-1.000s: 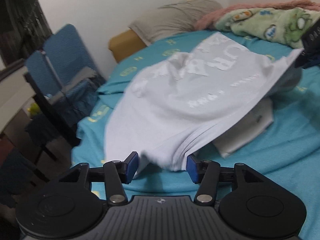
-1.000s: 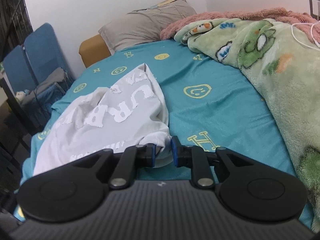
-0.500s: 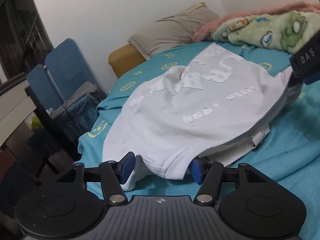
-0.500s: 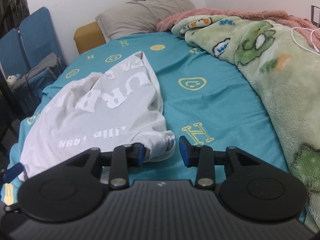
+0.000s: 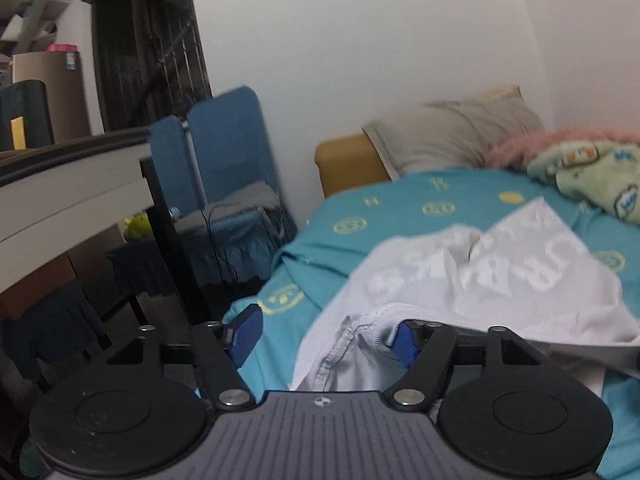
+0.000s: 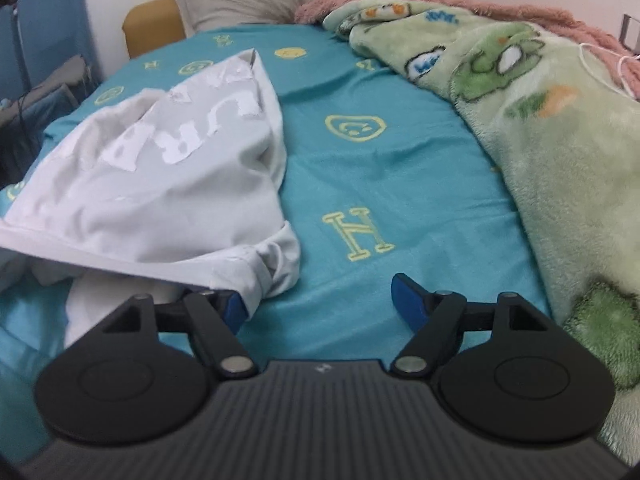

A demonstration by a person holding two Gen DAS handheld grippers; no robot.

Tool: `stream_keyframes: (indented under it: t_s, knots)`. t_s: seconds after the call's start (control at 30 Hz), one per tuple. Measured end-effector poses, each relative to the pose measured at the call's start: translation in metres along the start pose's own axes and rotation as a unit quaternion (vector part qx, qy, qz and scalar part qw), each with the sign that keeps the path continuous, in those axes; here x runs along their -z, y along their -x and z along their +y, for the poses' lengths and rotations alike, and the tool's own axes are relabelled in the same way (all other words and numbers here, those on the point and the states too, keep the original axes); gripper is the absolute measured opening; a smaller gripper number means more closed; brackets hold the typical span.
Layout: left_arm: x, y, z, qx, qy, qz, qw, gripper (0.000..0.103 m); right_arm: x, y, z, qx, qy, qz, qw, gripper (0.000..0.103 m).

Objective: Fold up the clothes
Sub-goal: 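Lift the white shirt high with both grippers and shake it out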

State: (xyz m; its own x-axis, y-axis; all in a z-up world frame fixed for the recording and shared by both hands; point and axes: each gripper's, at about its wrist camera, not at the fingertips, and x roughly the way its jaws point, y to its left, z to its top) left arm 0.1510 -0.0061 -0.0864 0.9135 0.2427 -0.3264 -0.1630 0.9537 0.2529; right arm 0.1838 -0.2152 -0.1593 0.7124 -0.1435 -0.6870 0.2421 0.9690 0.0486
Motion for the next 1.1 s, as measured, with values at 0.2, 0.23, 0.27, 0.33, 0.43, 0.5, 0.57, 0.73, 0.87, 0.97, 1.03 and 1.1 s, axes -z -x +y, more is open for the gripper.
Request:
stream_keyframes:
  t_s: [0.2, 0.23, 0.27, 0.33, 0.43, 0.5, 0.57, 0.73, 0.87, 0.97, 1.03, 1.1]
  knots:
    - [-0.021, 0.027, 0.023, -0.007, 0.071, -0.033, 0.9969, 0.071, -0.018, 0.042, -0.011, -0.008, -0.046, -0.128, 0.991, 0.076]
    - [-0.026, 0.034, 0.027, -0.012, 0.078, -0.05, 0.9956, 0.071, -0.022, 0.051, -0.012, -0.012, -0.051, -0.148, 0.988, 0.076]
    - [-0.03, 0.043, 0.031, -0.017, 0.082, -0.069, 0.9941, 0.071, -0.026, 0.061, -0.011, -0.019, -0.052, -0.16, 0.986, 0.076]
    - [-0.039, 0.06, 0.04, -0.034, 0.088, -0.093, 0.9912, 0.074, -0.034, 0.083, -0.01, -0.031, -0.054, -0.186, 0.981, 0.076]
    - [-0.055, 0.083, 0.059, -0.04, 0.116, -0.114, 0.986, 0.074, -0.04, 0.12, -0.004, -0.036, -0.05, -0.228, 0.972, 0.076]
    - [-0.067, 0.104, 0.073, -0.046, 0.125, -0.141, 0.9811, 0.074, -0.046, 0.146, -0.002, -0.038, -0.046, -0.257, 0.965, 0.076]
    - [-0.083, 0.128, 0.088, -0.049, 0.132, -0.165, 0.9762, 0.074, -0.054, 0.173, -0.001, -0.042, -0.044, -0.282, 0.958, 0.076]
    - [-0.137, 0.191, 0.124, -0.038, 0.148, -0.22, 0.9634, 0.074, -0.086, 0.253, -0.008, -0.081, -0.052, -0.329, 0.939, 0.076]
    - [-0.176, 0.252, 0.148, -0.024, 0.135, -0.266, 0.954, 0.074, -0.11, 0.329, -0.023, -0.113, -0.083, -0.366, 0.92, 0.076]
    - [-0.2, 0.305, 0.17, -0.018, 0.138, -0.291, 0.9467, 0.074, -0.12, 0.384, -0.035, -0.145, -0.087, -0.371, 0.913, 0.076]
    - [-0.217, 0.344, 0.185, -0.017, 0.137, -0.307, 0.9417, 0.074, -0.119, 0.423, -0.036, -0.144, -0.069, -0.392, 0.906, 0.076]
    - [-0.232, 0.387, 0.199, -0.016, 0.137, -0.323, 0.9362, 0.074, -0.114, 0.463, -0.036, -0.136, -0.049, -0.422, 0.895, 0.076]
